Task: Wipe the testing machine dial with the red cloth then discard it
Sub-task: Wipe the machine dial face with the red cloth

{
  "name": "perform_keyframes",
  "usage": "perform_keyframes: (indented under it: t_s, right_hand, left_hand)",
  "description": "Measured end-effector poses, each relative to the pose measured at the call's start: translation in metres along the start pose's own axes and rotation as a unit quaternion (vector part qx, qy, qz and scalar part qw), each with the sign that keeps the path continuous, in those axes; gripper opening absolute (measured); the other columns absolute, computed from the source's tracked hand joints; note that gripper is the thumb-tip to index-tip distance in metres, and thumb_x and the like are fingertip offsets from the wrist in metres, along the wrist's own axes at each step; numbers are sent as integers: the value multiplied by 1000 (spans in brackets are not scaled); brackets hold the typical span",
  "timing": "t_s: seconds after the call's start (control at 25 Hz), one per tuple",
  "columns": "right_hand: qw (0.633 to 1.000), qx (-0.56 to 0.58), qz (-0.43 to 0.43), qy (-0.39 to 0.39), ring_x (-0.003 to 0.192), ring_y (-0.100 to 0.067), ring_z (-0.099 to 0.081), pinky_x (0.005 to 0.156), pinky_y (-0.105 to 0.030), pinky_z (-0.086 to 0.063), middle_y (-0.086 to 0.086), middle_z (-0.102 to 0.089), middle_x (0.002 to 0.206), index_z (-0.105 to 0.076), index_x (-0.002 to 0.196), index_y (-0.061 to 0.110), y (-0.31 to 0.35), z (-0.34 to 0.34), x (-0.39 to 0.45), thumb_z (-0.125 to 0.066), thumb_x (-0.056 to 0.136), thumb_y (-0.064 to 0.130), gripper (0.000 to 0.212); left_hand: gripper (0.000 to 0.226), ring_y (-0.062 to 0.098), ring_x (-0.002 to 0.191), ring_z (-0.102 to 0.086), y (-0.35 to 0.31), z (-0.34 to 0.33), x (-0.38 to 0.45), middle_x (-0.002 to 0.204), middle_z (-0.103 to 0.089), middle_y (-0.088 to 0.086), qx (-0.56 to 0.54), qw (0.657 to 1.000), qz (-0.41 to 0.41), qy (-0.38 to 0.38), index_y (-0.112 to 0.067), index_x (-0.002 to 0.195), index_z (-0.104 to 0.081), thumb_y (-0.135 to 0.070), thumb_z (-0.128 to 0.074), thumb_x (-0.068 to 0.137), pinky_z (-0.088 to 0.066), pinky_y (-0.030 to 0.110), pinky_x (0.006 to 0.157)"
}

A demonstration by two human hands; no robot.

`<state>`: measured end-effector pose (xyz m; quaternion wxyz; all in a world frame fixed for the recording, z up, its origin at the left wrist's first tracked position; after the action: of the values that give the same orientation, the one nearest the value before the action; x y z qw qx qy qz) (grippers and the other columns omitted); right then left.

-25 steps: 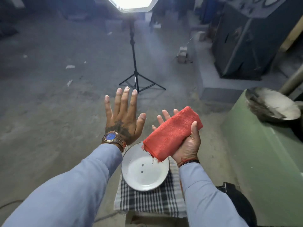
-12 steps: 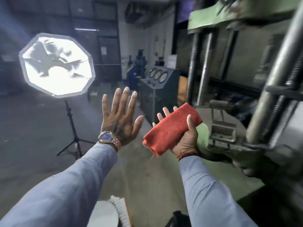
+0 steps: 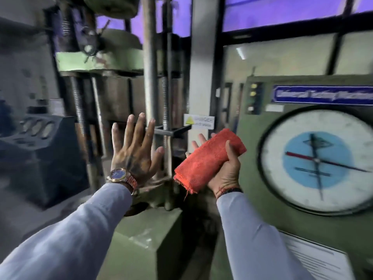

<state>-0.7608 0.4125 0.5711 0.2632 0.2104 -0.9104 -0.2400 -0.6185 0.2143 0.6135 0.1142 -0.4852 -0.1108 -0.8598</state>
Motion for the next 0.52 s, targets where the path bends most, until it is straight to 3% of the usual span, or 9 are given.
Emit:
perform_keyframes:
  t_s: [0.08, 0.2, 0.32, 0.36, 0.52]
  right_hand:
    - [998, -7, 51, -43, 141, -44, -68, 115, -69, -53, -18, -63, 161, -59, 144, 29, 82, 49, -9, -67, 91, 55, 60]
    - [989, -13, 97, -110, 147, -44, -62, 129, -71, -34, -15, -69, 156, -77, 130, 19, 182, 114, -28, -66, 91, 62, 59]
    - [973, -36, 147, -176, 147, -42, -62, 129, -64, -39, -11, -71, 151, -72, 146, 18, 277, 180, -44, -68, 93, 68, 73]
    - [966, -43, 164, -194, 142, -41, -67, 126, -60, -45, -11, -74, 142, -72, 145, 17, 306, 199, -47, -70, 93, 67, 72]
    - [937, -110, 221, -247, 94, -30, -75, 95, -43, -58, -10, -76, 98, -84, 100, 14, 412, 268, -48, -68, 91, 56, 46]
  left_hand:
    - [84, 41, 170, -18, -83, -27, 30, 183, -23, 15, -53, 998, -34, -11, -16, 174, -29, -61, -39, 103, -5, 75, 133]
    - [86, 41, 170, -18, -197, -62, 63, 183, -22, 14, -113, 991, -67, -19, -17, 174, -27, -62, -37, 102, -4, 74, 133]
    - [86, 40, 171, -16, -312, -98, 90, 184, -19, 13, -151, 984, -92, -23, -20, 175, -23, -64, -36, 103, -5, 74, 133]
    - [86, 40, 171, -16, -347, -108, 99, 184, -19, 13, -164, 982, -96, -22, -20, 175, -23, -64, -35, 103, -6, 74, 133]
    - [86, 43, 170, -17, -461, -153, 128, 184, -18, 14, -203, 975, -92, -14, -20, 176, -22, -64, -33, 103, -10, 78, 131]
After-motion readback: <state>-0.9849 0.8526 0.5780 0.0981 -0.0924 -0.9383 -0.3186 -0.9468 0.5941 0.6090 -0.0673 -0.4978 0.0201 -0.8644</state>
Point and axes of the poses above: each hand's wrist, its own x-axis towards the middle knuckle, its own z-axis out of the back of the hand, y = z × x, the point moved 3 cm from there along x, towards the middle knuckle
